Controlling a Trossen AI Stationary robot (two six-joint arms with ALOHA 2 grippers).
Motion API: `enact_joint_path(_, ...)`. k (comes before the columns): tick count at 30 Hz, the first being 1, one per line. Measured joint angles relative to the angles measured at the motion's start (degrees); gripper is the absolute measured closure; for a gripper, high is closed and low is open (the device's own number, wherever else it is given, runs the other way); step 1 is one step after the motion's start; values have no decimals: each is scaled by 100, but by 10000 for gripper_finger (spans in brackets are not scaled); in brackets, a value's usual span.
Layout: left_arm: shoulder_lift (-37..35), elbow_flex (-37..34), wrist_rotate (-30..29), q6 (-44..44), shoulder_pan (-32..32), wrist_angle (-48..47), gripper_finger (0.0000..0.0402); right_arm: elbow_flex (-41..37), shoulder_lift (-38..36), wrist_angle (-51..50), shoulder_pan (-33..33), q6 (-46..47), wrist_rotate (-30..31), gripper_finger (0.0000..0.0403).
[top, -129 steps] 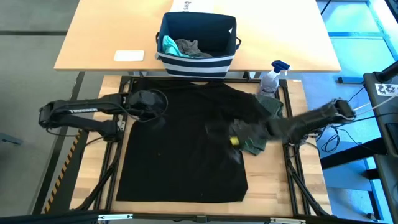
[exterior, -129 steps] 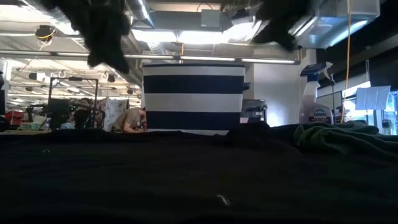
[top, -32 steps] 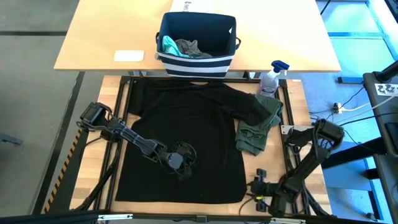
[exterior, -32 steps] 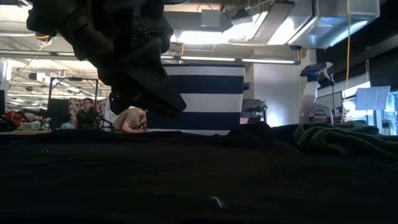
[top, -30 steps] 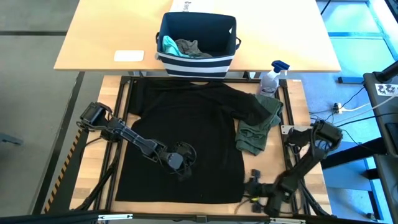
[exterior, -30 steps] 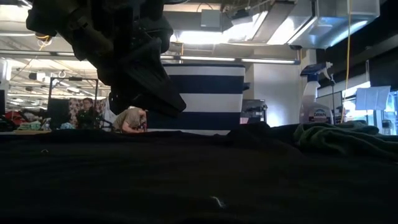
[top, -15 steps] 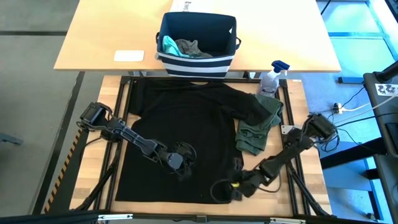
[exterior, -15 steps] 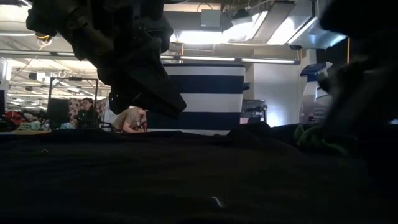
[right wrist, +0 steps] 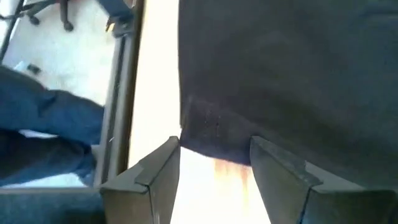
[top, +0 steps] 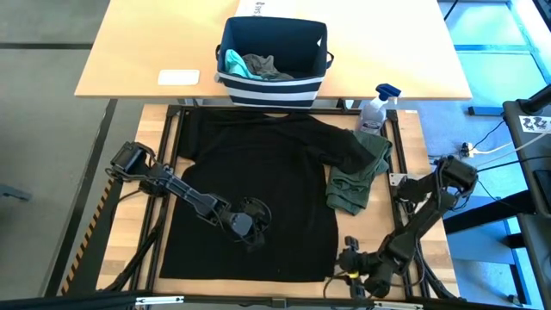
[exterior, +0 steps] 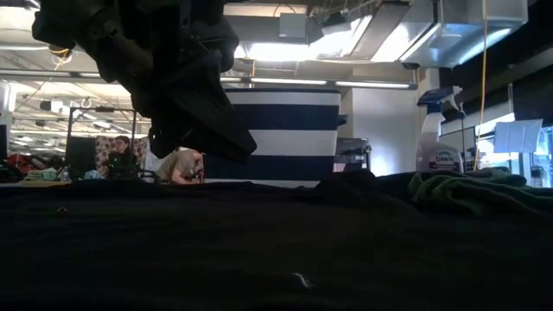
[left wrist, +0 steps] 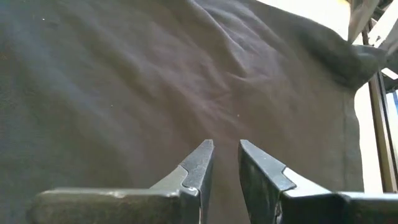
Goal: Fold Laundry from Bin
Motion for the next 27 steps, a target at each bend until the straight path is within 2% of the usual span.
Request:
enact_joint_path(2,0,0,44,-2,0,9,332,110,-33,-9,-108,-134,104,210)
enact_joint_path(5,0,20,207,4,0,72,332,449,-99,-90,-255,-861,39,210)
enact_joint_path(8,-41,226,425,5,-1,-24,332,575,-87,-274,-355,-1042,-475,210)
enact_joint_path(10,-143,517,657,129,-34,-296,332,552,-16,-392,-322,-891,-1142,210)
enact_joint_path(13,-339,1223,979,621,-216,-1373,334,519,26,-896,-81,-460,-1824,210)
enact_joint_path(16,-444,2035,1105,918,-580,-2930,341,515,-12,-1065,77,-56,-1904,210)
enact_joint_path(19,-449,2649,1450,986,-1043,-3965,344,520,-55,-826,57,211,-1799,210)
enact_joint_path(22,-452,2835,1664,812,-1523,-4557,338,531,-55,-677,12,275,-1700,209)
enact_joint_path(27,-448,2746,1827,-204,-2213,-5972,301,529,-53,-664,-17,146,-1421,200)
